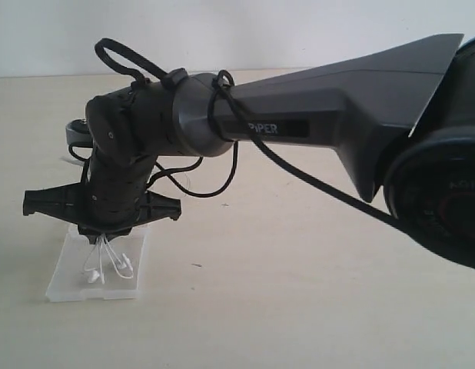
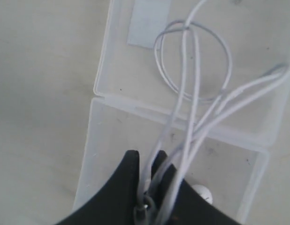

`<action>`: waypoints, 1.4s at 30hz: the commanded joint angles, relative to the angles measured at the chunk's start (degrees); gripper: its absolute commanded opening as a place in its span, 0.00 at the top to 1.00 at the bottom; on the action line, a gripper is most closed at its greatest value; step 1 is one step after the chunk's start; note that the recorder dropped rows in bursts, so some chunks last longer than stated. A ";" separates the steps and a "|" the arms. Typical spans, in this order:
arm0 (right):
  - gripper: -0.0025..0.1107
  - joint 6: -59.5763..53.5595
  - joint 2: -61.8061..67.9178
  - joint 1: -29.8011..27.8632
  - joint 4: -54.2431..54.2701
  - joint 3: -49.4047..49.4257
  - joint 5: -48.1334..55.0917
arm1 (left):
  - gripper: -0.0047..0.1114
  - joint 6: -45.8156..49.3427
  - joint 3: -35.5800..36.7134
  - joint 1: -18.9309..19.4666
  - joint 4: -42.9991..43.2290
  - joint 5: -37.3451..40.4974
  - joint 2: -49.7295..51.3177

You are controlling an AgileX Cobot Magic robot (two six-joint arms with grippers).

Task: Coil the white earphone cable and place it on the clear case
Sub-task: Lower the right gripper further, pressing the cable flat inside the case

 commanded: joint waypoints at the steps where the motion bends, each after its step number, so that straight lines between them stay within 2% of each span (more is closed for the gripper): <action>1: 0.98 -0.90 -0.02 0.04 0.60 -1.02 -0.65 | 0.96 0.04 0.19 0.05 -0.08 -0.04 -0.48; 12: 0.98 -2.45 0.67 0.98 -2.52 -4.50 3.51 | 0.96 0.04 0.19 0.05 -0.08 -0.04 -0.48; 15: 0.94 -3.12 0.67 0.98 -2.55 -4.50 3.51 | 0.96 0.04 0.19 0.05 -0.08 -0.04 -0.48; 18: 0.87 -3.35 0.67 0.98 -2.65 -4.50 3.54 | 0.96 0.04 0.19 0.05 -0.08 -0.04 -0.48; 23: 0.60 -3.75 0.67 0.98 -3.59 -4.75 6.85 | 0.96 0.04 0.19 0.05 -0.08 -0.04 -0.48; 25: 0.55 -3.75 0.67 0.98 -4.86 -4.75 9.69 | 0.96 0.04 0.19 0.05 -0.08 -0.04 -0.48; 33: 0.55 -3.75 0.54 0.98 -5.21 -4.75 12.69 | 0.96 0.04 0.19 0.05 -0.08 -0.04 -0.48; 42: 0.55 -9.75 0.54 1.75 -1.56 -4.75 13.42 | 0.96 0.04 0.19 0.05 -0.08 -0.04 -0.48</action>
